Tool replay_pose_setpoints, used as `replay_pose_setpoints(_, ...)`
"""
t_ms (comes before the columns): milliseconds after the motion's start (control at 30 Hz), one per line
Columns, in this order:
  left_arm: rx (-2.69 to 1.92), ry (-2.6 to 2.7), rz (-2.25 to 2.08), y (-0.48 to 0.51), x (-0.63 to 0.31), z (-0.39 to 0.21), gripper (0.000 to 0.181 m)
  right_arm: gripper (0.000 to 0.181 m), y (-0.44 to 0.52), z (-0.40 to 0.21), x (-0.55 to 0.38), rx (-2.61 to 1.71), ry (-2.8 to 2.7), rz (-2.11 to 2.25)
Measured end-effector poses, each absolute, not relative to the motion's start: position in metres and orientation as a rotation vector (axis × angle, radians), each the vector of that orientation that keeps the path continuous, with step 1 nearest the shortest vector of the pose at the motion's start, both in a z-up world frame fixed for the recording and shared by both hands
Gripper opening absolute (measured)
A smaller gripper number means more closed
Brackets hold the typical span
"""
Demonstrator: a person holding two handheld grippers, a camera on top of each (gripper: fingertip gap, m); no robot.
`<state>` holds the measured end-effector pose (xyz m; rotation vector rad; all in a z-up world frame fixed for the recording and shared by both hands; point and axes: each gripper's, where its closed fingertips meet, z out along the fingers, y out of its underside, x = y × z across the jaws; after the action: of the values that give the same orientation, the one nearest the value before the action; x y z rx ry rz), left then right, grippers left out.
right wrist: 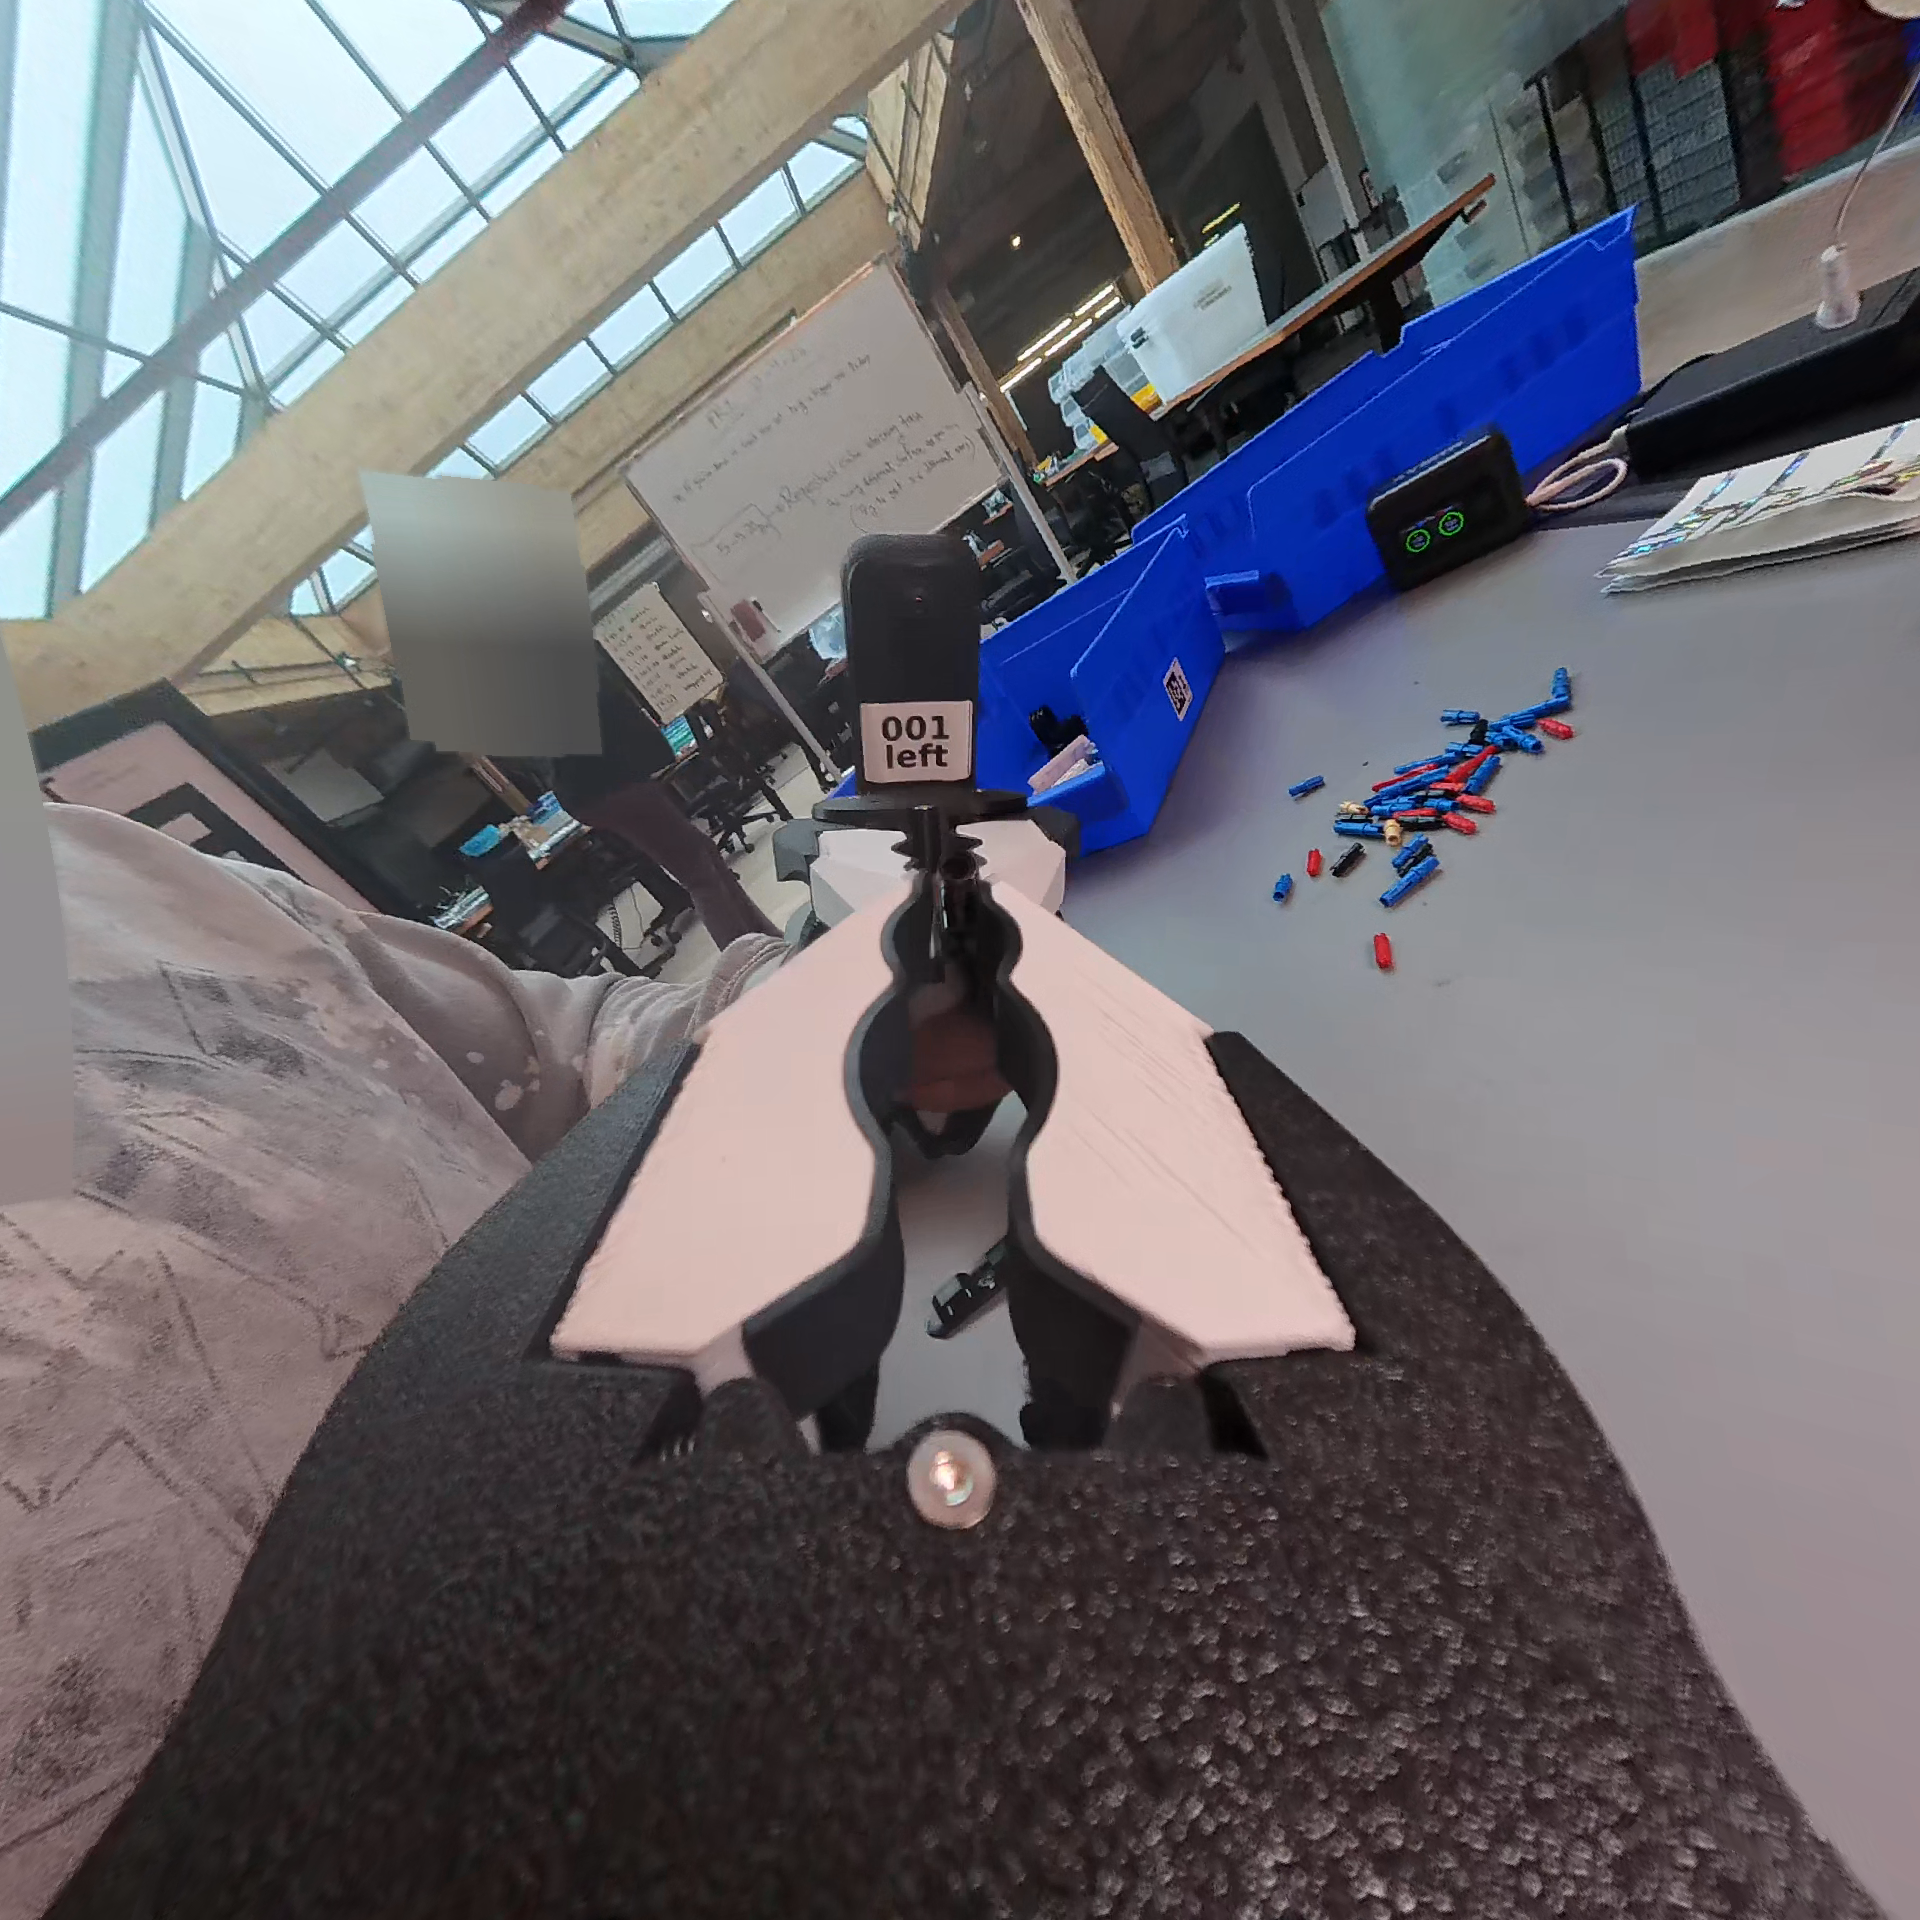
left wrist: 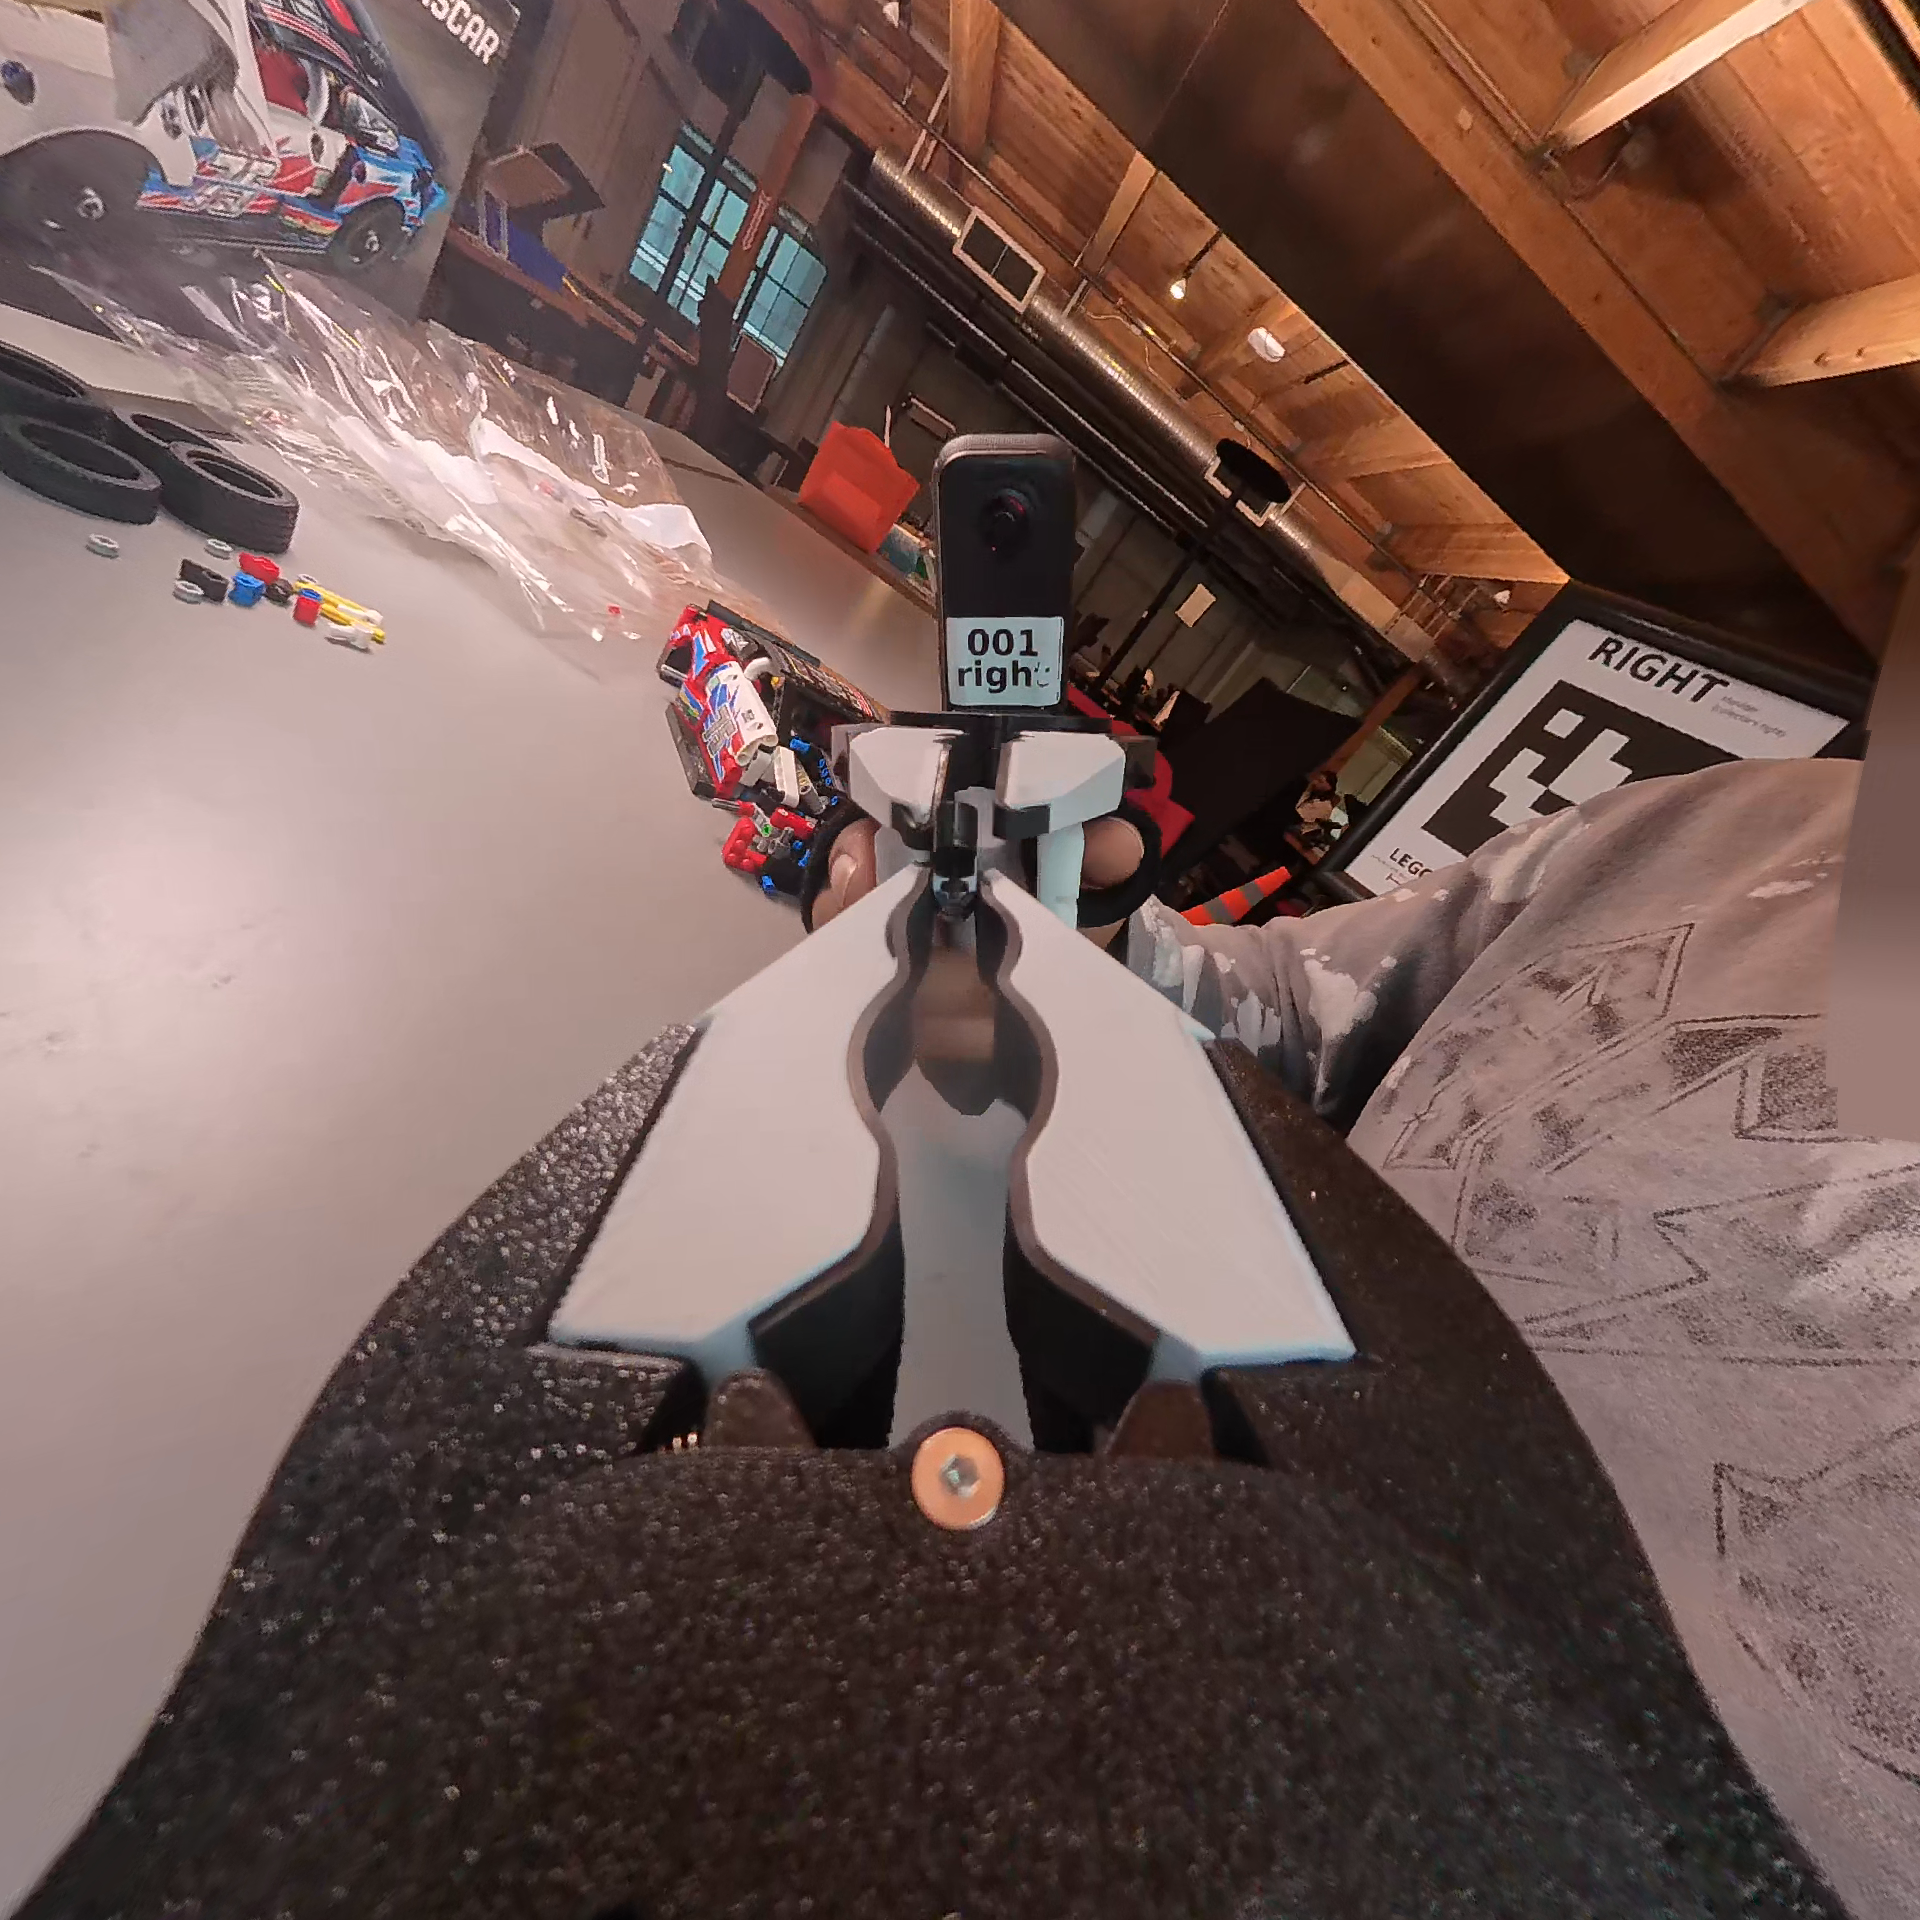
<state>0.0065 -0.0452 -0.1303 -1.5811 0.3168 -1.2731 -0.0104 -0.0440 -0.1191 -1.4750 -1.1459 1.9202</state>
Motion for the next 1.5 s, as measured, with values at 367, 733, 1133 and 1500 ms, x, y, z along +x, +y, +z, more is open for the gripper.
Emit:
replay_pose_setpoints(367,-1.611,0.438,-1.131,-0.050,0.014,-0.138,0.006,0.006,-0.052,-0.126,-0.007,-1.462,-1.265,1.844)
replay_pose_setpoints(733,-1.630,0.438,-1.234,-0.055,0.007,-0.141,0.018,0.005,-0.057,-0.142,0.008,-1.393,-1.543,1.552)
replay_pose_setpoints(1133,-1.638,0.521,-1.300,-0.069,0.020,-0.148,0.003,0.005,-0.072,-0.157,0.010,-1.372,-1.680,1.537)
replay_pose_setpoints(1500,-1.620,0.772,-0.880,-0.072,0.020,-0.153,0.024,0.006,-0.079,-0.157,0.012,-1.615,-1.530,2.027)
